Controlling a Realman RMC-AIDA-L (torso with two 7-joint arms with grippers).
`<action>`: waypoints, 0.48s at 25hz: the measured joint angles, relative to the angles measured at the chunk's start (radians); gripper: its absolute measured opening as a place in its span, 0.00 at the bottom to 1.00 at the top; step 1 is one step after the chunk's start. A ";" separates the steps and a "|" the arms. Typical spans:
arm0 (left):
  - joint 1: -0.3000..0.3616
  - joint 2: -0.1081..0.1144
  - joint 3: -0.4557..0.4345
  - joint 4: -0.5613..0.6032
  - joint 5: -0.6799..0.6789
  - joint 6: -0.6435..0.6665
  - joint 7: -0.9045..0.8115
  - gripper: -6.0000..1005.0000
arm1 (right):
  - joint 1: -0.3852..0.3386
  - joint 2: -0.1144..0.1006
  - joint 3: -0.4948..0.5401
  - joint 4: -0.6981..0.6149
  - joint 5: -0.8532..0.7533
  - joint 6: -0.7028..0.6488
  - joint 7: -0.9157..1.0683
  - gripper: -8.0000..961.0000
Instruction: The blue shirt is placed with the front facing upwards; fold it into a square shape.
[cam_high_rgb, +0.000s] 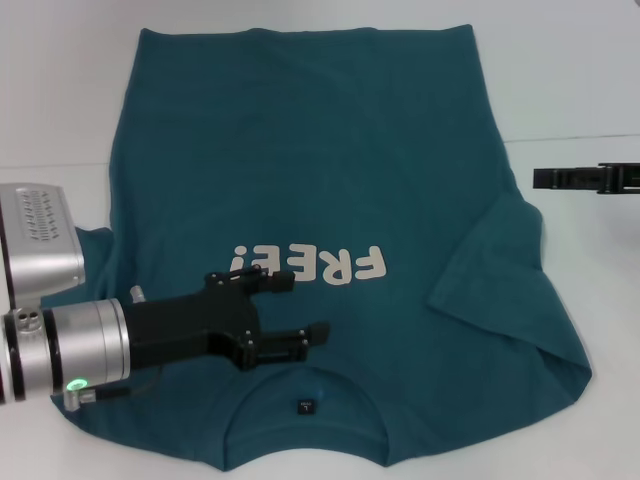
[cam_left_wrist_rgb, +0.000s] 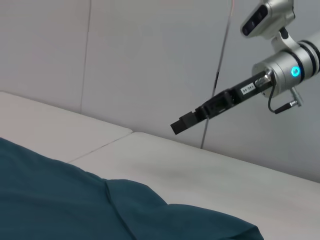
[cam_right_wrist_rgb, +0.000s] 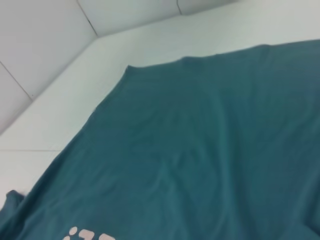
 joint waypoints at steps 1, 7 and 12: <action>0.000 0.000 0.000 0.000 0.000 -0.002 -0.003 0.84 | 0.004 0.001 -0.008 0.012 -0.004 0.015 0.002 0.96; -0.002 0.000 0.000 0.001 0.000 -0.015 -0.006 0.84 | 0.040 0.004 -0.084 0.049 -0.064 0.066 0.042 0.96; -0.002 -0.002 0.000 0.003 0.000 -0.026 -0.006 0.84 | 0.095 0.005 -0.139 0.046 -0.170 0.068 0.093 0.96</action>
